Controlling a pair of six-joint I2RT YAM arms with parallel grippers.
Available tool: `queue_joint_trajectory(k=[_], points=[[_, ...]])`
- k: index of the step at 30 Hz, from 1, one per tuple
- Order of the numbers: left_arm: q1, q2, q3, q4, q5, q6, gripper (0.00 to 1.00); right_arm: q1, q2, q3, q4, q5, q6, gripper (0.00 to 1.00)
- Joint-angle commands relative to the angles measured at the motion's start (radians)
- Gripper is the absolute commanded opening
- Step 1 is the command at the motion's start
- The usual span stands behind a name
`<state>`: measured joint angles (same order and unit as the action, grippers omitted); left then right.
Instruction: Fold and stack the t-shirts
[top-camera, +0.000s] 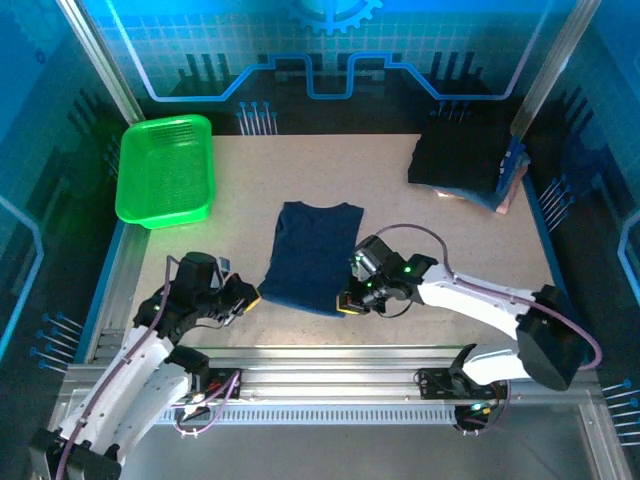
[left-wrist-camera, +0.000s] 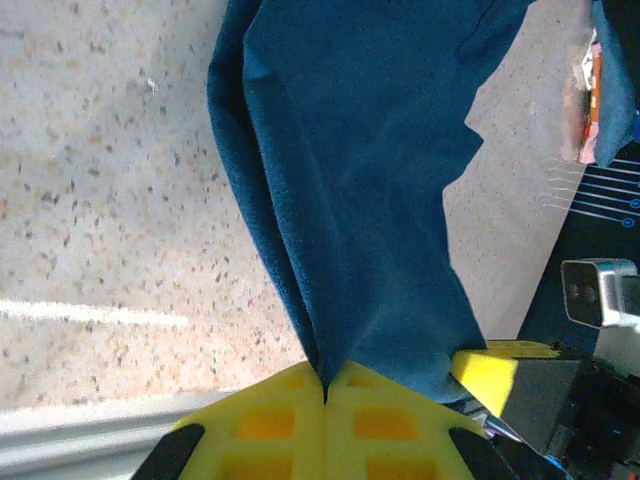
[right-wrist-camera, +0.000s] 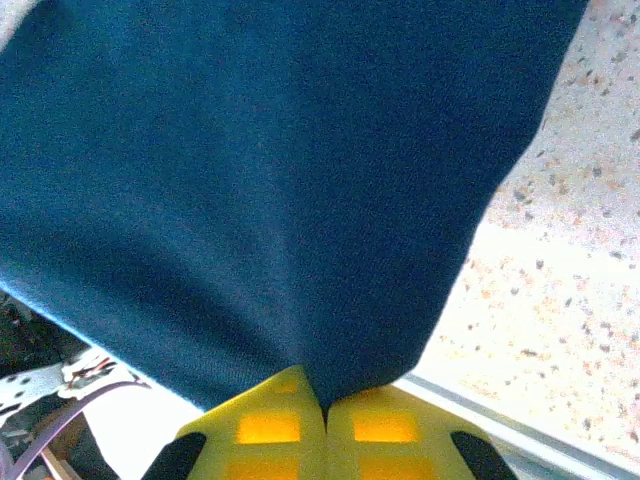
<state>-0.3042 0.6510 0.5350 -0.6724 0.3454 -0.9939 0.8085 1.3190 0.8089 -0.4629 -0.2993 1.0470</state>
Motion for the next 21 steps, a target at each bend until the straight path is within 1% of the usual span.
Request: queue_joint_trajectory(k=[1, 3, 7, 13, 19, 21], points=[[-0.006, 0.002, 0.080, -0.071, -0.028, -0.037, 0.00, -0.023, -0.048, 0.044, -0.124, 0.037, 0.015, 0.00], [-0.005, 0.053, 0.141, -0.054, -0.023, -0.027, 0.00, -0.065, -0.054, 0.090, -0.151, 0.018, -0.014, 0.00], [0.002, 0.247, 0.291, -0.018, 0.002, 0.029, 0.00, -0.176, 0.002, 0.212, -0.204, -0.041, -0.109, 0.00], [0.108, 0.467, 0.442, 0.076, 0.070, 0.086, 0.00, -0.312, 0.166, 0.373, -0.223, -0.143, -0.208, 0.00], [0.180, 0.658, 0.545, 0.132, 0.129, 0.149, 0.00, -0.390, 0.329, 0.500, -0.255, -0.195, -0.276, 0.00], [0.196, 0.711, 0.566, 0.147, 0.146, 0.162, 0.00, -0.413, 0.370, 0.530, -0.266, -0.194, -0.289, 0.00]])
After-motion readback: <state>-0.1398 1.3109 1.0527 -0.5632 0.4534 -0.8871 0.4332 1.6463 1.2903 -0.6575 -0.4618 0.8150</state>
